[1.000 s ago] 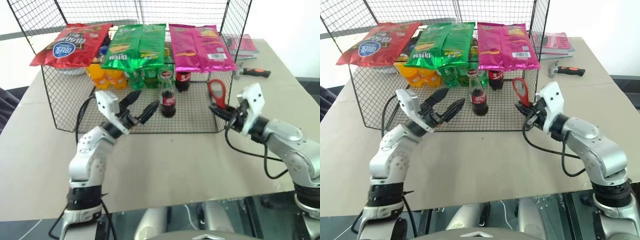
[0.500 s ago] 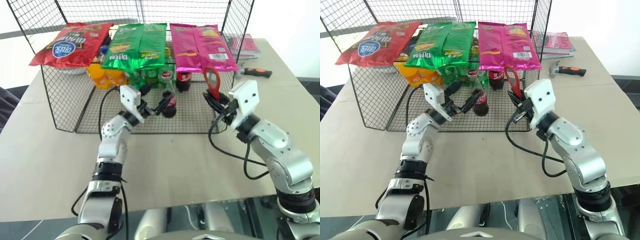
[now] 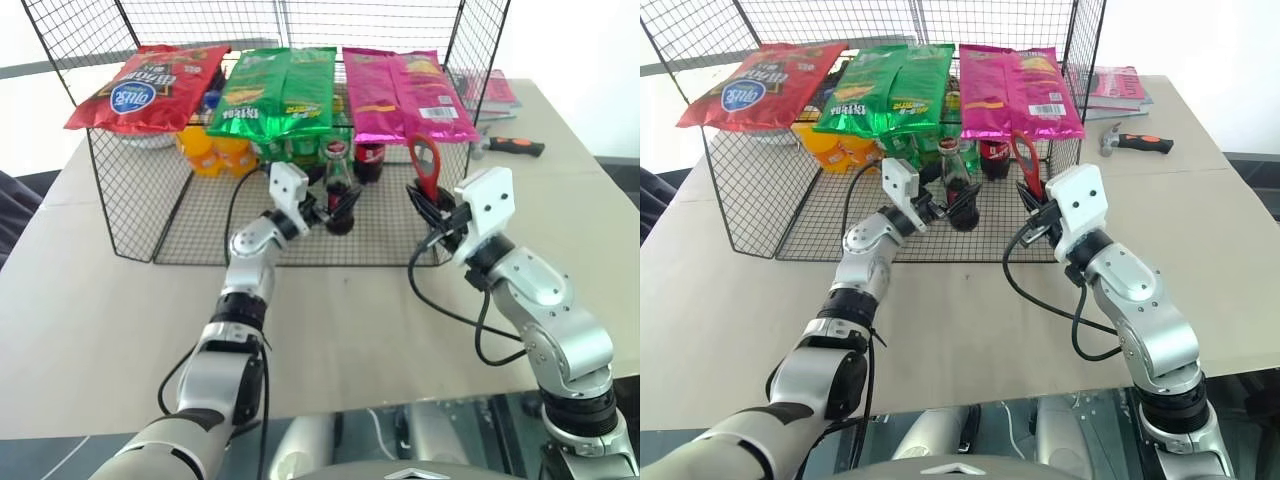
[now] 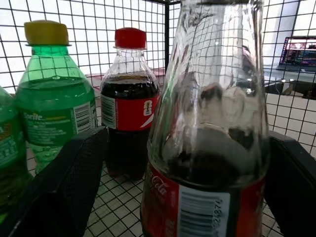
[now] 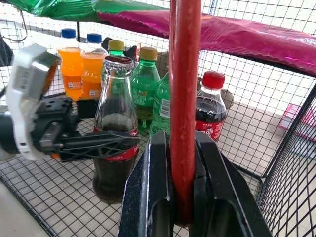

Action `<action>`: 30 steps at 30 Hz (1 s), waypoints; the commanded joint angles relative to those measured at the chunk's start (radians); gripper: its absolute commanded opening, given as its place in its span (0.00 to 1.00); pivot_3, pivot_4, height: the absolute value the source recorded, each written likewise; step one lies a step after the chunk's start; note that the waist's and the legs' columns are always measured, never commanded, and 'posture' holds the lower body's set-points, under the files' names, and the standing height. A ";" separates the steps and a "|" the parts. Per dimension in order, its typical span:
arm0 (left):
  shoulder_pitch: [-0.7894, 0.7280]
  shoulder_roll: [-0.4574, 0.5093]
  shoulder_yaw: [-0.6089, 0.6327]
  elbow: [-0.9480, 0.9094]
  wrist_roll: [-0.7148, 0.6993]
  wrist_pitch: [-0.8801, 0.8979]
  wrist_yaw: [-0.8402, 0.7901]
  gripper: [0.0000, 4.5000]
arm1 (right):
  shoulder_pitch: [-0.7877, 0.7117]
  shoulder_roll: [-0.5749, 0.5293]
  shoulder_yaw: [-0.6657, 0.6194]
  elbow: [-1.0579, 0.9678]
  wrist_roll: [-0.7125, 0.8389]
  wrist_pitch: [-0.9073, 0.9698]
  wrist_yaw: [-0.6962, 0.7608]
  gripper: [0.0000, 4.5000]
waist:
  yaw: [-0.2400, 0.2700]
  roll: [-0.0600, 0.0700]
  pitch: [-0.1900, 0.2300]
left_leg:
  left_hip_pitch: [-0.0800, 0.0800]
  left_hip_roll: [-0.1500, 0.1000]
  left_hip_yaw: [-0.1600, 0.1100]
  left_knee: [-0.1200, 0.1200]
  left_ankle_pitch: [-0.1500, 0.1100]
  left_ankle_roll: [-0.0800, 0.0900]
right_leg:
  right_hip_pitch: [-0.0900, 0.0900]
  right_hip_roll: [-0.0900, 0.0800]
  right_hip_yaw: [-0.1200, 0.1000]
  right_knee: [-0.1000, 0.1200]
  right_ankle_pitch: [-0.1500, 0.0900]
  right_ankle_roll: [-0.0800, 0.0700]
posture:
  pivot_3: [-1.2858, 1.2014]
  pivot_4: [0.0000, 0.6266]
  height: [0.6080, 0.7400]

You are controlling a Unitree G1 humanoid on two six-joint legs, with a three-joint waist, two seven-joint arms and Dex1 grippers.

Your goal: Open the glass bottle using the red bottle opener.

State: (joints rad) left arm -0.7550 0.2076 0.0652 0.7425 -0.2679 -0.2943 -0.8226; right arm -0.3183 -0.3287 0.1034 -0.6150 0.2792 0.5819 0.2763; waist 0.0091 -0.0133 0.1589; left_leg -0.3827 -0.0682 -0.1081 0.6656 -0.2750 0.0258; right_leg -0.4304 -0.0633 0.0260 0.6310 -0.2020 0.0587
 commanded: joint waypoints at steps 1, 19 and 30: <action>-0.047 -0.008 0.006 0.054 0.007 -0.049 -0.021 0.99 | -0.004 0.011 0.004 -0.026 -0.015 -0.031 0.000 0.00 | -0.002 0.000 0.000 | 0.000 0.000 0.000 0.000 0.000 0.000 | 0.000 0.000 0.000 0.000 0.000 0.000 | 0.52 0.24 1.00; 0.318 0.158 0.013 -0.684 -0.224 0.350 -0.166 0.60 | -0.031 0.021 -0.041 0.026 -0.017 -0.070 0.034 0.00 | -0.042 0.000 0.000 | -0.001 0.001 0.001 0.000 0.000 0.000 | -0.003 0.000 0.003 0.003 0.000 0.000 | 0.52 0.24 1.00; 0.635 0.191 0.023 -1.015 -0.215 0.386 -0.047 0.60 | -0.050 0.045 -0.028 0.077 -0.004 -0.103 0.074 0.00 | -0.023 0.000 0.000 | 0.001 0.001 0.001 0.001 -0.001 0.000 | -0.001 0.000 0.002 0.003 0.000 0.000 | 0.52 0.24 1.00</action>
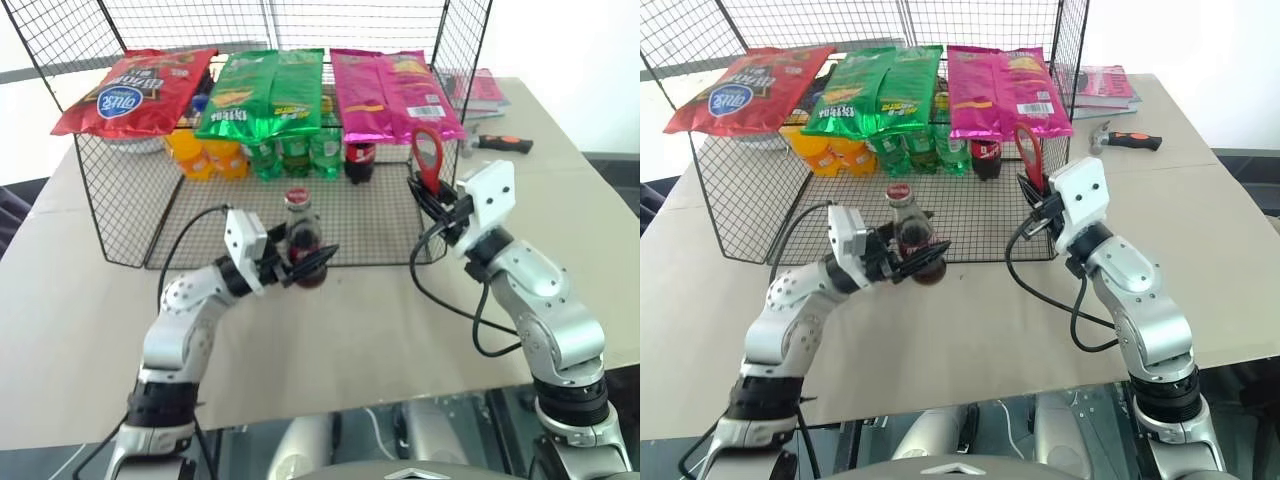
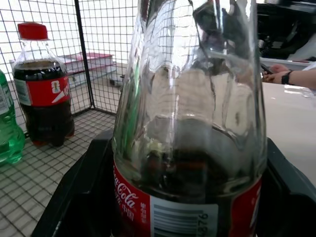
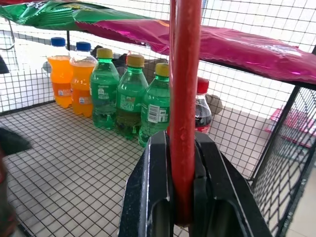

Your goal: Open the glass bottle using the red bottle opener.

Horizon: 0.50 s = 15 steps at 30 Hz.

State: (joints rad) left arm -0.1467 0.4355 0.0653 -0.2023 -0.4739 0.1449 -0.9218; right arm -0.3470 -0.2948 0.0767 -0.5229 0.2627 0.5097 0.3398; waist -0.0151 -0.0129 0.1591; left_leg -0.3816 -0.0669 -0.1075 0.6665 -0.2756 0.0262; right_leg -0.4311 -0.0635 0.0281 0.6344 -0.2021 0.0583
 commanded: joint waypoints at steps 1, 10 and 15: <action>0.042 -0.053 0.029 -0.071 -0.014 -0.061 0.068 0.60 | -0.024 0.015 0.000 -0.013 0.013 -0.031 0.013 0.00 | 0.003 0.000 0.000 | 0.000 0.000 0.000 0.000 0.000 0.000 | 0.000 0.000 0.000 0.000 0.000 0.000 | 0.52 0.24 1.00; 0.097 -0.090 0.010 -0.018 0.077 -0.216 0.092 0.60 | -0.067 0.017 0.007 0.039 0.015 -0.047 0.054 0.00 | 0.004 0.000 0.000 | 0.000 0.000 0.000 0.000 0.000 0.000 | 0.000 0.000 0.000 0.000 0.000 0.000 | 0.52 0.24 1.00; 0.107 -0.089 0.009 -0.008 0.067 -0.243 0.080 0.97 | -0.091 0.015 0.007 0.064 0.014 -0.054 0.070 0.00 | 0.004 0.000 0.000 | 0.000 0.000 0.001 0.000 0.000 0.000 | 0.000 0.000 0.000 -0.001 0.000 0.000 | 0.52 0.24 1.00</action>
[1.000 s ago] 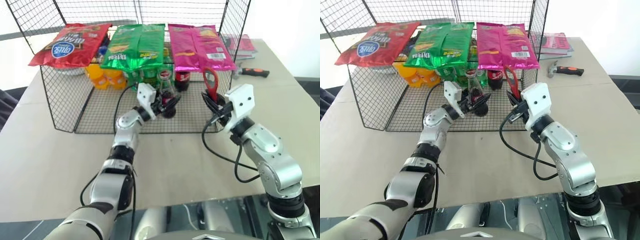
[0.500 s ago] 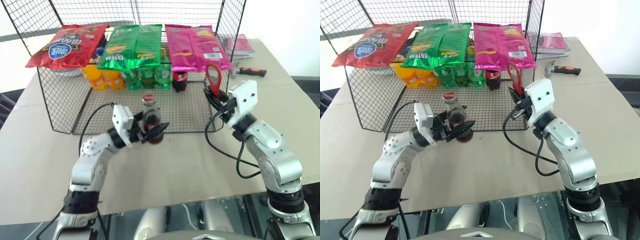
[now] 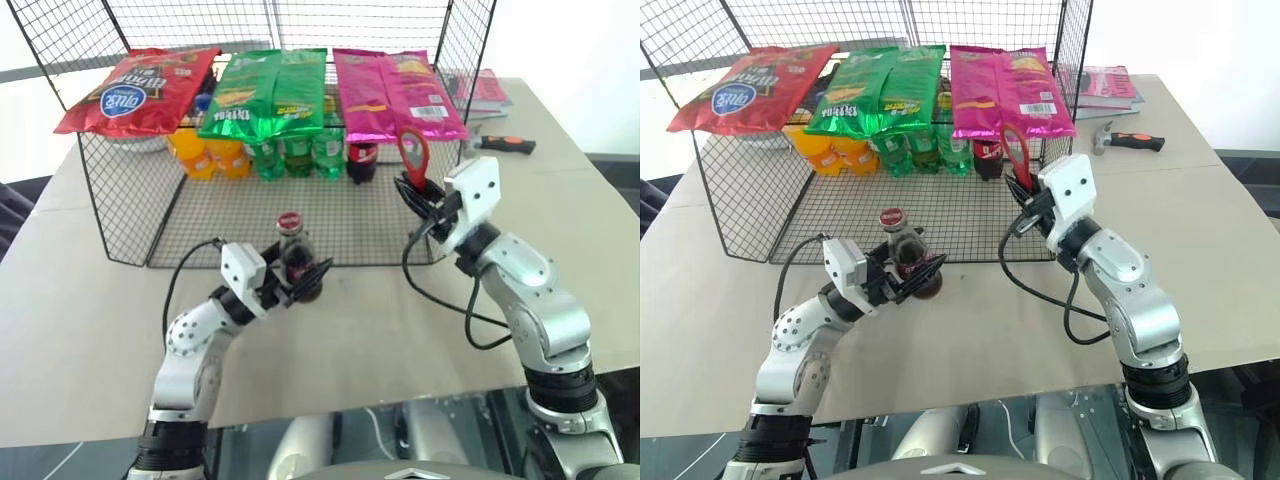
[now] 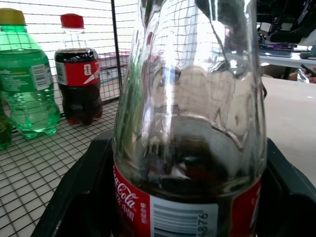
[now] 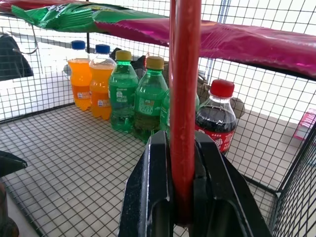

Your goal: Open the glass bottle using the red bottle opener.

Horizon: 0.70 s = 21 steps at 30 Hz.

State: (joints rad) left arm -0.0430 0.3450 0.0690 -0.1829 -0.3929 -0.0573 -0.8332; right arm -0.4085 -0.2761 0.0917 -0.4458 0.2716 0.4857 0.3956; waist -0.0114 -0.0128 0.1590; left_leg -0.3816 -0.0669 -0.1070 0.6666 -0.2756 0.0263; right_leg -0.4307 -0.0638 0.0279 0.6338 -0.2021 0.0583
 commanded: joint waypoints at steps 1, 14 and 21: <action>0.004 0.001 0.004 -0.026 -0.015 -0.045 -0.009 0.99 | -0.033 -0.004 -0.009 -0.010 0.005 -0.031 0.017 0.00 | 0.000 0.000 0.000 | 0.000 0.000 0.000 0.000 0.000 0.000 | 0.000 0.000 0.000 0.000 0.000 0.000 | 0.52 0.24 1.00; -0.011 0.003 0.009 -0.101 -0.075 -0.019 0.023 0.99 | -0.017 0.010 0.007 -0.012 0.000 -0.033 0.018 0.00 | 0.000 0.000 0.000 | 0.000 0.000 0.000 0.000 0.000 0.000 | 0.000 0.000 0.000 0.000 0.000 0.000 | 0.52 0.24 1.00; -0.030 0.001 -0.001 -0.085 -0.079 -0.026 0.020 0.99 | -0.020 0.005 0.006 -0.006 0.000 -0.036 0.023 0.00 | 0.000 0.000 0.000 | 0.000 0.000 0.000 0.000 0.000 0.000 | 0.000 0.000 0.000 0.000 0.000 0.000 | 0.52 0.24 1.00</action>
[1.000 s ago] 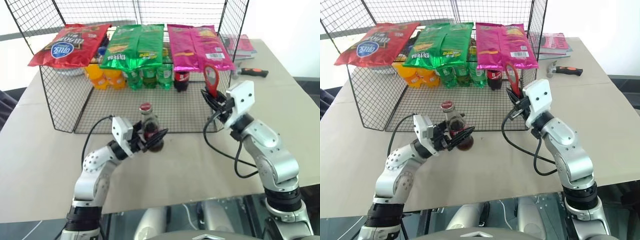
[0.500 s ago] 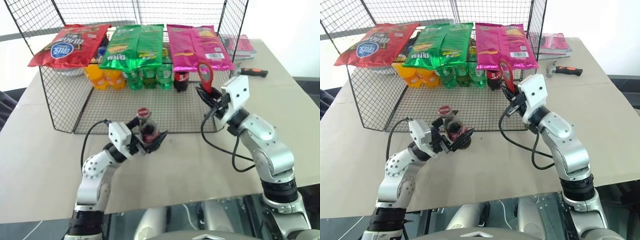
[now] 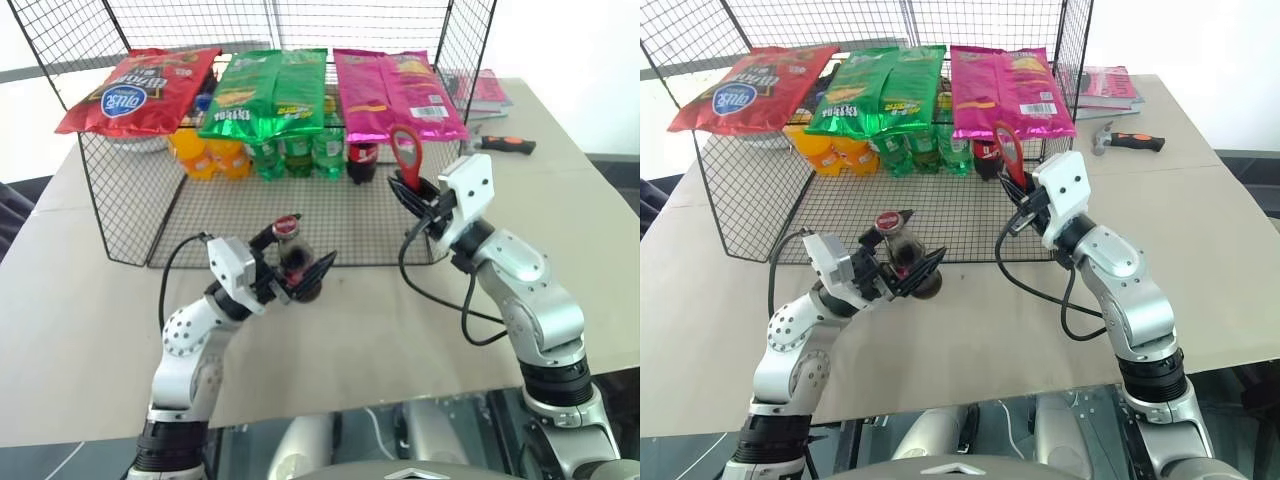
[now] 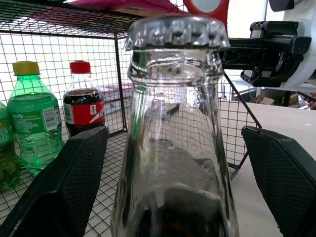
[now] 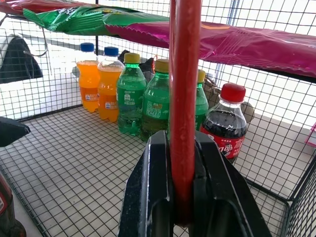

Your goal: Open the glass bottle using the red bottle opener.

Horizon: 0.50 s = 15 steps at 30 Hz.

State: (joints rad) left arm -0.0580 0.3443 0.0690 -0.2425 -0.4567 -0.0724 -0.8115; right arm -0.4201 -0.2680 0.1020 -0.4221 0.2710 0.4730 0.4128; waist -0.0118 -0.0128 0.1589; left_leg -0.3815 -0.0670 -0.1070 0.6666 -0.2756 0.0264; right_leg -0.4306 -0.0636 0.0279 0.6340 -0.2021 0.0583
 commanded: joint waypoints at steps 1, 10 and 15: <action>-0.019 -0.001 -0.002 -0.023 -0.015 -0.013 -0.002 0.99 | -0.009 -0.002 -0.003 -0.028 0.000 -0.024 0.007 0.00 | 0.000 0.000 0.000 | 0.000 0.000 0.000 0.000 0.000 0.000 | 0.000 0.000 0.000 0.000 0.000 0.000 | 0.52 0.24 1.00; -0.013 -0.011 -0.017 -0.001 0.006 -0.043 -0.017 0.83 | -0.010 0.002 0.006 -0.020 -0.005 -0.026 0.014 0.00 | 0.000 0.000 0.000 | 0.000 0.000 0.000 0.000 0.000 0.000 | 0.000 0.000 0.000 0.000 0.000 0.000 | 0.52 0.24 1.00; 0.004 -0.003 -0.011 0.010 0.004 -0.059 -0.025 0.46 | -0.016 0.000 0.008 -0.013 -0.006 -0.029 0.021 0.00 | 0.000 0.000 0.000 | 0.000 0.000 0.000 0.000 0.000 0.000 | 0.000 0.000 0.000 0.000 0.000 0.000 | 0.52 0.24 1.00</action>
State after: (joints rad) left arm -0.0696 0.3331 0.0572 -0.2279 -0.4564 -0.1200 -0.8321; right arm -0.4204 -0.2679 0.1124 -0.4120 0.2642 0.4689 0.4282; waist -0.0117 -0.0125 0.1586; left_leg -0.3811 -0.0670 -0.1068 0.6666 -0.2756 0.0264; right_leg -0.4302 -0.0636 0.0279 0.6339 -0.2021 0.0583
